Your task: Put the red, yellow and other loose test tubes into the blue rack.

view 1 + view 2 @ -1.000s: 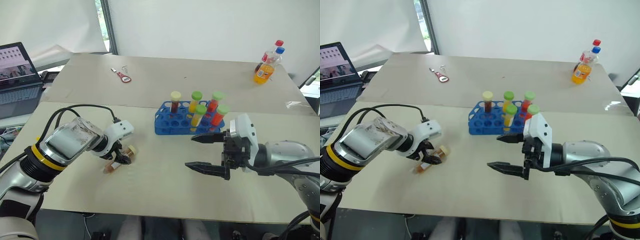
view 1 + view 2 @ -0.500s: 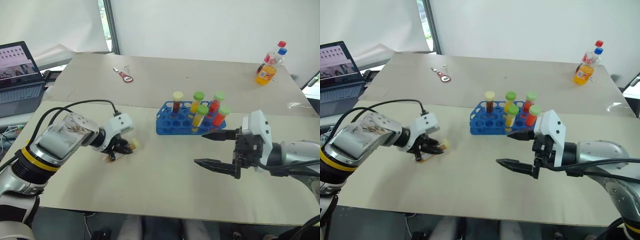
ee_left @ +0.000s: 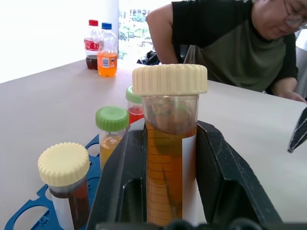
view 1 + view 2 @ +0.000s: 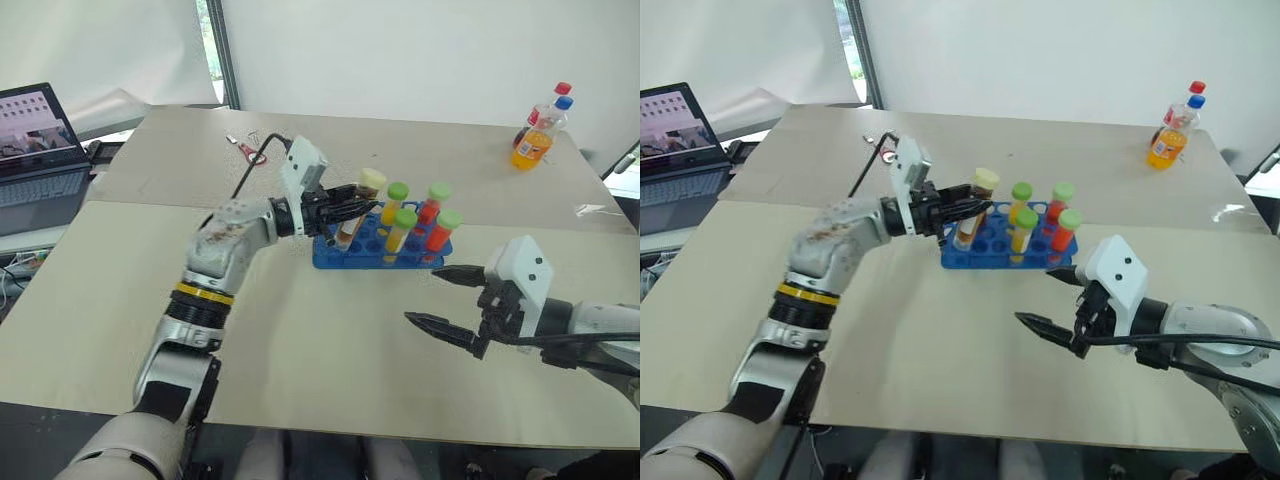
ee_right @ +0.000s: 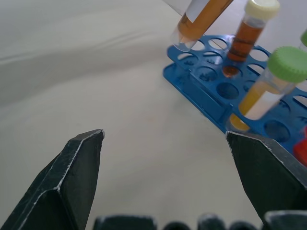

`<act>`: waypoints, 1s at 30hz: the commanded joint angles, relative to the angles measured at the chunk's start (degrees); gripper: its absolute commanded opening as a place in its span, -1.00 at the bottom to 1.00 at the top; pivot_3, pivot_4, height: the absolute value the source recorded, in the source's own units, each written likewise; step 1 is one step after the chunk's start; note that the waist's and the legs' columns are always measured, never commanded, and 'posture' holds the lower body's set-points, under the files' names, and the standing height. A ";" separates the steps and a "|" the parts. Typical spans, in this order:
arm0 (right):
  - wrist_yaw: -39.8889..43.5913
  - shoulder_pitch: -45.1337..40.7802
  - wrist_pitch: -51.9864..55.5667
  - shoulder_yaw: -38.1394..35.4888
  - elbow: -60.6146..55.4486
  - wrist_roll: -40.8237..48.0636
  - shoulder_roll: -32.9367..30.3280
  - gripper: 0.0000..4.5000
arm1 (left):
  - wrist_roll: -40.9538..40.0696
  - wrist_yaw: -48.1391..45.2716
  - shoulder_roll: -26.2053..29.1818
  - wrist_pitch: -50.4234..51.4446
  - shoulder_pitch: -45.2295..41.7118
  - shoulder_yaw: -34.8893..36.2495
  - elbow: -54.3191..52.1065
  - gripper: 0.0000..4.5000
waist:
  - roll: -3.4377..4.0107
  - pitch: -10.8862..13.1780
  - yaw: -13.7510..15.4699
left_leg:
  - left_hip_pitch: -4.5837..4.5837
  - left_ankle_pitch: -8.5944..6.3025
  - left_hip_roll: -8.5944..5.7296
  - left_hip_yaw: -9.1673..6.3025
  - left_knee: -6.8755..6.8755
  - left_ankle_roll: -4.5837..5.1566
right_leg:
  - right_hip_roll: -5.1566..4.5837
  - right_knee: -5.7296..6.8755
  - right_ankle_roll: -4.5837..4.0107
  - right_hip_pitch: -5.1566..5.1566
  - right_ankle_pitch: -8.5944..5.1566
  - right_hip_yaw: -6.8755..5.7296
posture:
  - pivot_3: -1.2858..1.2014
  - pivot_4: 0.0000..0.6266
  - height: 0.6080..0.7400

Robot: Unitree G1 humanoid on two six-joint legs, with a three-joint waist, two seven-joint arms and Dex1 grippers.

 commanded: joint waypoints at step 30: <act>-8.83 5.47 4.84 -10.98 -6.36 9.00 0.01 1.00 | 9.63 1.69 -9.16 -24.23 -3.57 2.36 21.44 -0.61 | -0.01 0.01 0.18 | -0.06 -0.02 -0.04 -0.11 0.00 0.04 | -0.01 -0.06 0.02 0.00 0.00 -0.02 | 0.03 -0.52 0.48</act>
